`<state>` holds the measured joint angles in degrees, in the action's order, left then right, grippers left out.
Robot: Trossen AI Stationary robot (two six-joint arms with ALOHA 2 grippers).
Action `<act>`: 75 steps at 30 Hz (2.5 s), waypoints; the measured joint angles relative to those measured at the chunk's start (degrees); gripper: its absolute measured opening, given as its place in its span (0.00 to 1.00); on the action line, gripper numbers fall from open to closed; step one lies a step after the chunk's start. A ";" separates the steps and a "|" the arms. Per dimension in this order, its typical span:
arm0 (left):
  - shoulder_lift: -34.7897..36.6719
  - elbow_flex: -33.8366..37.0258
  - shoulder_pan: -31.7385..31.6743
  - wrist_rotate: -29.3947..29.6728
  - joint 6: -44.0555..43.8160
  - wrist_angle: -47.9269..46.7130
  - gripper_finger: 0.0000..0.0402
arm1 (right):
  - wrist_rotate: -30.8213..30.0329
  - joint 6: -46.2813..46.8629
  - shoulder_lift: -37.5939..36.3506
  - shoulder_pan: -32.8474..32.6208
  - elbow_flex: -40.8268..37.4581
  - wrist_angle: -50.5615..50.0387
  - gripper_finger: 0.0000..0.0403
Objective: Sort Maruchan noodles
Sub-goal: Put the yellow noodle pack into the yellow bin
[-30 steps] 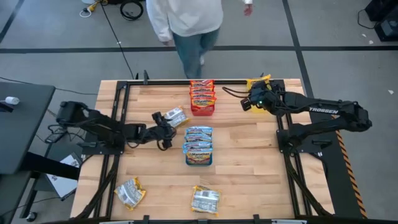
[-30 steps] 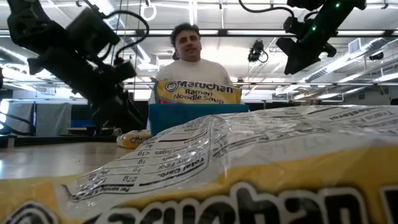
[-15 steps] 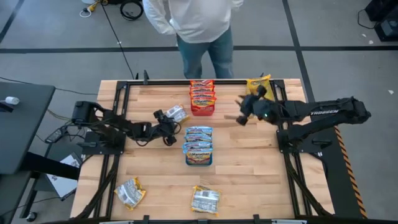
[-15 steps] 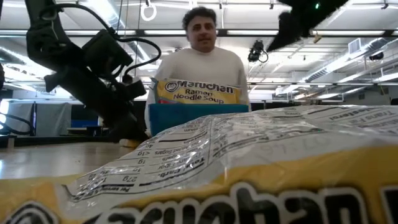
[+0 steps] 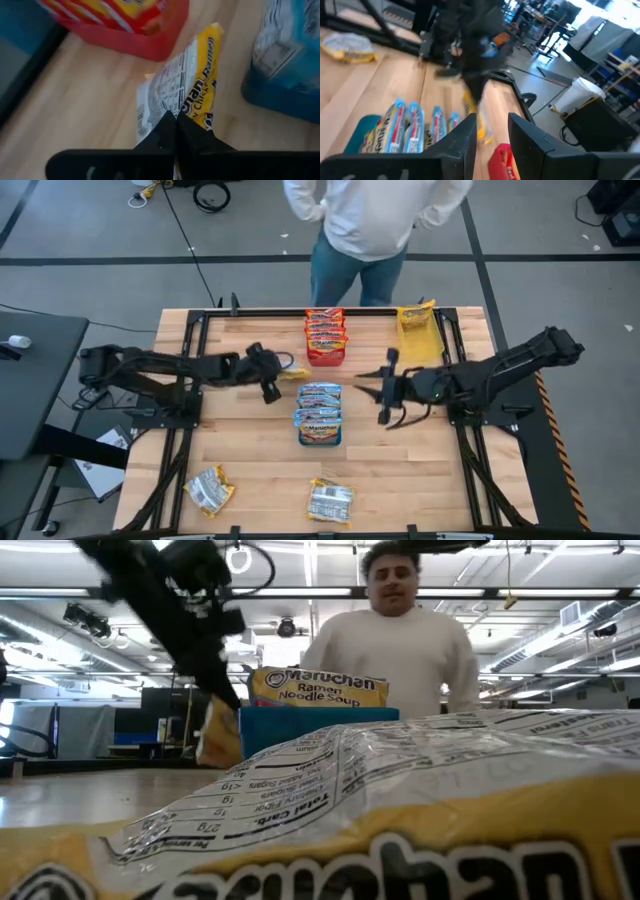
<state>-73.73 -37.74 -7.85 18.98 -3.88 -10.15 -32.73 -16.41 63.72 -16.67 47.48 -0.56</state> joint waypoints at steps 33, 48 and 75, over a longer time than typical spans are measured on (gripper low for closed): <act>3.01 -21.74 -0.63 -15.69 -0.33 -8.01 0.01 | 7.18 -21.49 17.77 2.38 12.57 3.27 0.88; -3.63 -21.75 -0.76 -15.54 -0.02 3.42 0.01 | 12.09 -24.31 20.20 14.27 12.55 0.06 0.86; -0.28 -21.96 0.73 -19.91 7.95 5.62 0.22 | 12.20 -7.17 23.91 15.96 12.50 0.56 0.32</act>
<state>-74.01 -59.70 -7.12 -0.93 4.08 -4.53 -20.53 -23.58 87.64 -0.71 59.98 -0.01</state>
